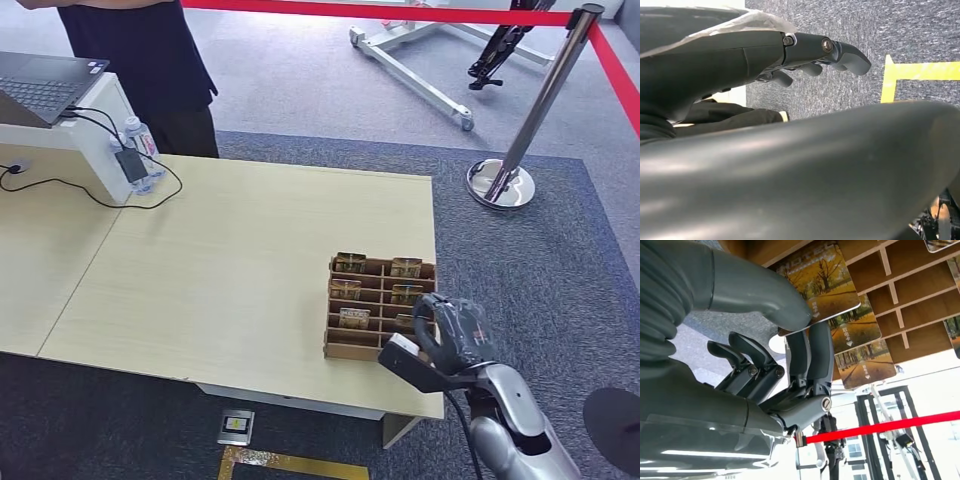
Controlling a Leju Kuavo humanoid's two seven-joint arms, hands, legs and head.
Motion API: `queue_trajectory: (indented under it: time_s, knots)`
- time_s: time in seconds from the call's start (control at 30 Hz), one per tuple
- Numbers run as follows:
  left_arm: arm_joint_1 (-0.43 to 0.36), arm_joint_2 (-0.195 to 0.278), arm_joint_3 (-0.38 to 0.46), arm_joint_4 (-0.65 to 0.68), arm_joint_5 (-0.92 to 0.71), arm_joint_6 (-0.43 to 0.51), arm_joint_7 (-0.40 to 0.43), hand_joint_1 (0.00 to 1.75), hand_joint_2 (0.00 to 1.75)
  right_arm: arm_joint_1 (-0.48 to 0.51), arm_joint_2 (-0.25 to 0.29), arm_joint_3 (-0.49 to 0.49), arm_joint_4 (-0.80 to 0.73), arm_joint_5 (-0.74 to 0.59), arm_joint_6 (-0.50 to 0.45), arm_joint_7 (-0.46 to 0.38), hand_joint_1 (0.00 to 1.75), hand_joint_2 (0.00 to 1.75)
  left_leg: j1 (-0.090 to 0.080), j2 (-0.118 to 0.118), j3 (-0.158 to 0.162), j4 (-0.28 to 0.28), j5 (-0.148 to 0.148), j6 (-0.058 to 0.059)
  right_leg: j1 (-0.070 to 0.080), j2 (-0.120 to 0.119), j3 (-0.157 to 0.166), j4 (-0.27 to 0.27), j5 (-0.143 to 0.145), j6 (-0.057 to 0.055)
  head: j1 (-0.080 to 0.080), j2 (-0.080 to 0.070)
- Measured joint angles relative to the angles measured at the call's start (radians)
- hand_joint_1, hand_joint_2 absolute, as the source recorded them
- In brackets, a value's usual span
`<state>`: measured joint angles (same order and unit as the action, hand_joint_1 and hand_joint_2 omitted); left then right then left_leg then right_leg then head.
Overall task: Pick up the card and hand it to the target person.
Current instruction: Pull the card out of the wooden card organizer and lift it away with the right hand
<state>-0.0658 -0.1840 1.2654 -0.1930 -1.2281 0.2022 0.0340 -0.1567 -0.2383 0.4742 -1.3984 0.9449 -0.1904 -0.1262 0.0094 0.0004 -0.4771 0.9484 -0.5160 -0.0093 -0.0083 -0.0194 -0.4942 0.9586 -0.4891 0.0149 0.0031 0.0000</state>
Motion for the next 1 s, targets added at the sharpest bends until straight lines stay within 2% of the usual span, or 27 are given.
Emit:
queue_trajectory:
  time_s: [0.7, 1.0]
  knots:
    - [-0.001, -0.003, 0.000, 0.000, -0.009, -0.007, 0.006, 0.00, 0.00, 0.016, -0.016, -0.006, -0.064, -0.023, -0.022, 0.000, 1.75, 1.75, 0.000, 0.000, -0.001, 0.000, 0.000, 0.000, 0.000, 0.000, -0.001, 0.000, 0.000, 0.000, 0.000, 0.000]
    - [-0.001, -0.003, 0.000, 0.000, -0.008, -0.007, 0.005, 0.00, 0.00, -0.031, -0.067, -0.032, -0.100, -0.135, 0.038, -0.044, 1.75, 1.75, 0.000, 0.000, -0.001, 0.000, 0.000, 0.000, 0.000, 0.000, -0.001, 0.000, 0.000, 0.000, 0.000, 0.000]
